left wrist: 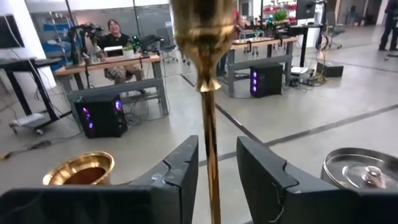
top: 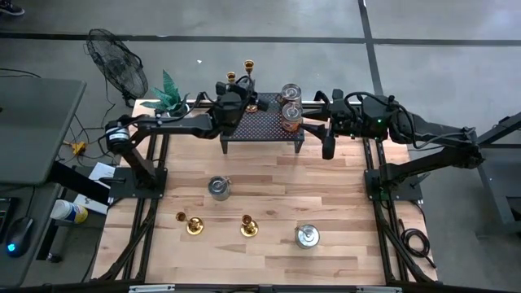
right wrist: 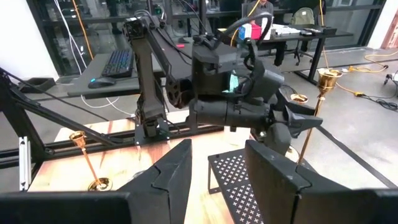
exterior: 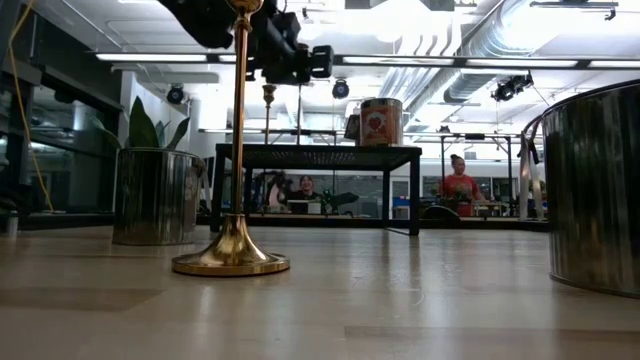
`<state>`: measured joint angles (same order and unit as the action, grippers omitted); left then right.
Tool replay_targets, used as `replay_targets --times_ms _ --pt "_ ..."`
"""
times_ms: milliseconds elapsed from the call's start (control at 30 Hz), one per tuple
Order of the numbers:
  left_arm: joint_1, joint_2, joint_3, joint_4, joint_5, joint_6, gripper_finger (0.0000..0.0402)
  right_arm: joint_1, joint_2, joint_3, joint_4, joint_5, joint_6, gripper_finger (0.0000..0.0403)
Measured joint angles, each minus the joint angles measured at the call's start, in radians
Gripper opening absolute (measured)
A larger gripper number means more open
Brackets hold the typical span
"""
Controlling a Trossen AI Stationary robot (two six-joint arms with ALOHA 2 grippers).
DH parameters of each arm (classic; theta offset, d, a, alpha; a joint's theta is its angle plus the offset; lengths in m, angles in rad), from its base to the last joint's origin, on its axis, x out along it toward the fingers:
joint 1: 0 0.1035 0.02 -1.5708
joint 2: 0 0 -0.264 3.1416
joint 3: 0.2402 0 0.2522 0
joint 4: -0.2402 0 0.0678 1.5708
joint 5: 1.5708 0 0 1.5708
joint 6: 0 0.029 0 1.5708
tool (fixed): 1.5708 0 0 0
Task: Pick & Place candle stick holders
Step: Put the gold candle holder on the shelf
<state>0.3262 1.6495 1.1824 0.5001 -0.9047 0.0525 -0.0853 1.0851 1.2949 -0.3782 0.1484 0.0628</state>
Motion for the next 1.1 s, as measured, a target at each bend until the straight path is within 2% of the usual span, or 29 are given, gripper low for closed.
replay_targets --times_ms 267,633,1100 --pt "-0.050 -0.035 0.000 0.000 -0.025 0.056 0.0108 0.000 0.000 0.000 0.000 -0.001 0.000 0.0140" --pt "-0.095 -0.078 0.000 -0.007 -0.178 0.155 0.0108 0.000 0.000 0.000 -0.016 -0.001 0.000 0.0140" --pt "-0.339 -0.291 0.001 -0.024 -0.400 0.398 0.0108 0.001 0.000 0.000 -0.074 -0.002 0.008 0.0140"
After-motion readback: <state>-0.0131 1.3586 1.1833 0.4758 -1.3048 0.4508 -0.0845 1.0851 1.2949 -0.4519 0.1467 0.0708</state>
